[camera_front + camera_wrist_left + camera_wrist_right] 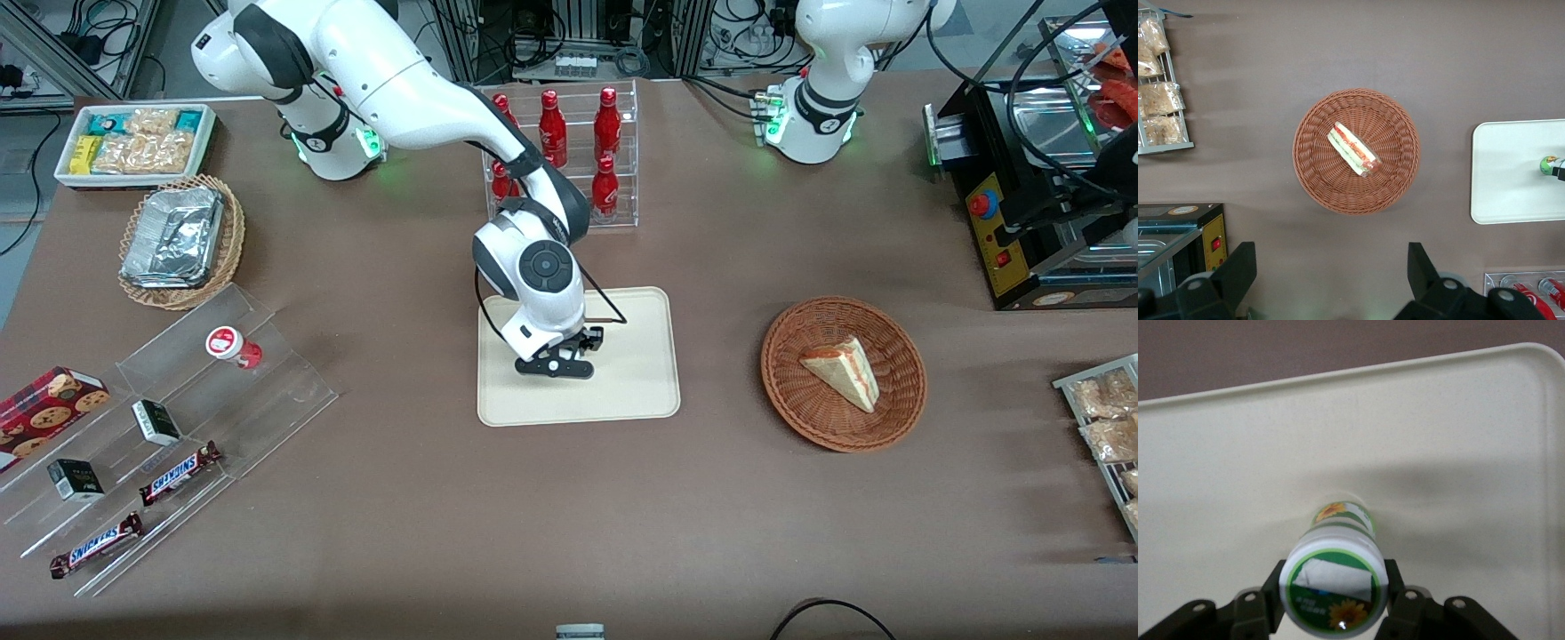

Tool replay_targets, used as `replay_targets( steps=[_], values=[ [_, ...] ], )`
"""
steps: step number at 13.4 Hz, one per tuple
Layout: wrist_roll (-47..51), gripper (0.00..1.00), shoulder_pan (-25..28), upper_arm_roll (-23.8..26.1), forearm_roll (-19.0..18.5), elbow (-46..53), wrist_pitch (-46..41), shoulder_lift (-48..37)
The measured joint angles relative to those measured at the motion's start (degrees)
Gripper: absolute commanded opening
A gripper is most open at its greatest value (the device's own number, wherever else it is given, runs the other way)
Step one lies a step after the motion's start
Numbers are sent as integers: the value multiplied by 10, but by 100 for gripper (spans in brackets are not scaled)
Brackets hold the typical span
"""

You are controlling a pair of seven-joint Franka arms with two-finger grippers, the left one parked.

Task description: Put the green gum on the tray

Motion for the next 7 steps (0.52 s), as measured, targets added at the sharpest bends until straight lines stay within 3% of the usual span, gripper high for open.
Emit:
replay_targets(
  steps=[3,7],
  values=[
    [0,100,0,0,-36,1,6,2],
    [-2,100,1,-1,-40,13,6,0]
  ],
)
